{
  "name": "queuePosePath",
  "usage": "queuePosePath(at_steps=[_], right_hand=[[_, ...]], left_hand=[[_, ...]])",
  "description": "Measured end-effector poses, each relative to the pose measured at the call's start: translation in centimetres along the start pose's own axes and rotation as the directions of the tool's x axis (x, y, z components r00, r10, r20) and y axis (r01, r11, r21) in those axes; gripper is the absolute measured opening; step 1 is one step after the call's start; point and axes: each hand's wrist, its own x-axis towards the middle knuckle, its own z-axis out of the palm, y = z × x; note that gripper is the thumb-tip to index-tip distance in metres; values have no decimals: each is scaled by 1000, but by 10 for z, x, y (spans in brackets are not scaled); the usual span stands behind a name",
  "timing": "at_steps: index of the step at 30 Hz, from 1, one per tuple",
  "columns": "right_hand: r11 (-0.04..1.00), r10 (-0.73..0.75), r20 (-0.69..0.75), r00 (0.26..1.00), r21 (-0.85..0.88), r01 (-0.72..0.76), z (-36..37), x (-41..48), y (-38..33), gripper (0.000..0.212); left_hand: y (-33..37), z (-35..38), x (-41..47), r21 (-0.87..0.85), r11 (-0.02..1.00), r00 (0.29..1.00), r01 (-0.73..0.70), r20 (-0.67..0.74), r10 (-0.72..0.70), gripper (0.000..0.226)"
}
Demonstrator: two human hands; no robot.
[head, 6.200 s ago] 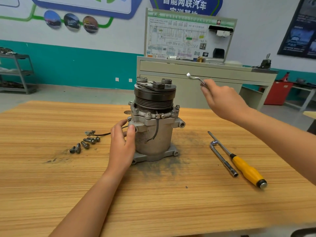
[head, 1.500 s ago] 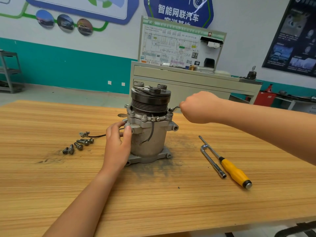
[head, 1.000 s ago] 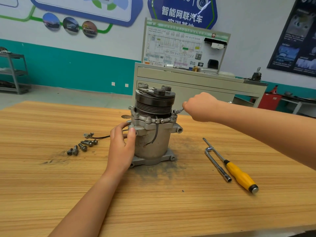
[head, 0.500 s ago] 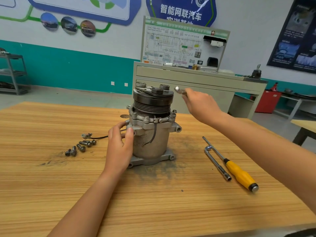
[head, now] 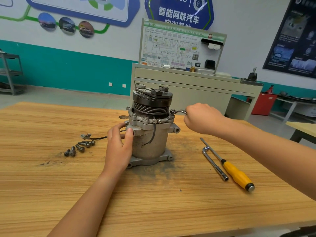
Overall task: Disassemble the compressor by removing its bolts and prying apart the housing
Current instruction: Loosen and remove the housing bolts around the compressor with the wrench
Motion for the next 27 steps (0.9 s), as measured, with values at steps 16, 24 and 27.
queuePosePath(at_steps=[16,24,27], right_hand=[[976,-57,76,995,-205,72,-12,-7,7,34],[951,-61,133,989,-293,98,-16,-5,-4,28],[913,-70,152,986,-389,125,-17,-2,1,18]], left_hand=[[2,0,0,-22,1000,1000,0,1,0,37],[3,0,0,-12,1000,1000,9,3,-9,37],[2,0,1,-11,1000,1000,5,3,-5,37]])
